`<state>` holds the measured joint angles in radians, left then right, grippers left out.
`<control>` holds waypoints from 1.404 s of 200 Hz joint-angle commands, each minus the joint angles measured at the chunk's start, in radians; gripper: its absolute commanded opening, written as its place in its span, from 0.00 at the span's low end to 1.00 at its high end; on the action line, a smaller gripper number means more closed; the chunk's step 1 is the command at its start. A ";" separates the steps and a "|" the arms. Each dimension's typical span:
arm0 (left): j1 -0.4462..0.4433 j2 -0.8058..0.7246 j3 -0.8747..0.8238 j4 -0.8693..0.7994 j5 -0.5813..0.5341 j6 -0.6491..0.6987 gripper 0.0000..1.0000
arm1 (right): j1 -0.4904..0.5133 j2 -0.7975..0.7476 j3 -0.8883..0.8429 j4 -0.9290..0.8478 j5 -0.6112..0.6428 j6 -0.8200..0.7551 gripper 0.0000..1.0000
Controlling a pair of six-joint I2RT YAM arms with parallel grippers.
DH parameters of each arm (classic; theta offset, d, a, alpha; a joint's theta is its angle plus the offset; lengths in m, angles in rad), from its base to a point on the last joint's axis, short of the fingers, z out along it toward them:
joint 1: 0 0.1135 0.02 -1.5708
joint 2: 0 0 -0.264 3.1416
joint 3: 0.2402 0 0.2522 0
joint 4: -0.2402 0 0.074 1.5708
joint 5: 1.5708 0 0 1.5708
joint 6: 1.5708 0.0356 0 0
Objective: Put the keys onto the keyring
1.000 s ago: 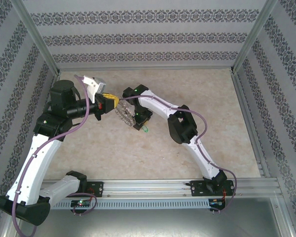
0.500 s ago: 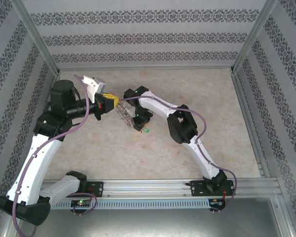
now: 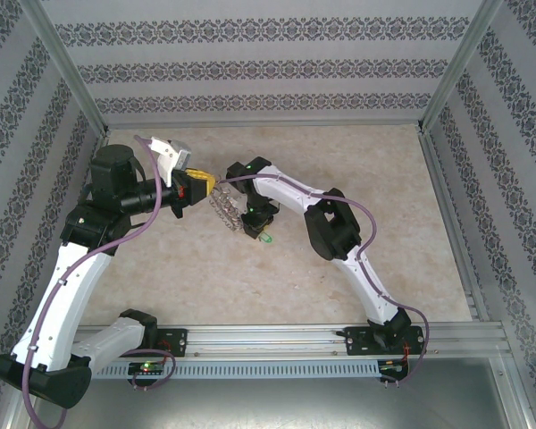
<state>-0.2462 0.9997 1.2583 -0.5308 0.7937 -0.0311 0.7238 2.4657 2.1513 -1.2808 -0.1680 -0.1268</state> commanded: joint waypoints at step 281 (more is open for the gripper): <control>0.018 -0.009 0.012 0.006 0.025 0.008 0.00 | -0.024 0.033 0.074 -0.007 -0.031 0.020 0.14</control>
<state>-0.2462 1.0016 1.2583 -0.5308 0.8013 -0.0311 0.7086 2.4790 2.1994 -1.2819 -0.1852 -0.1116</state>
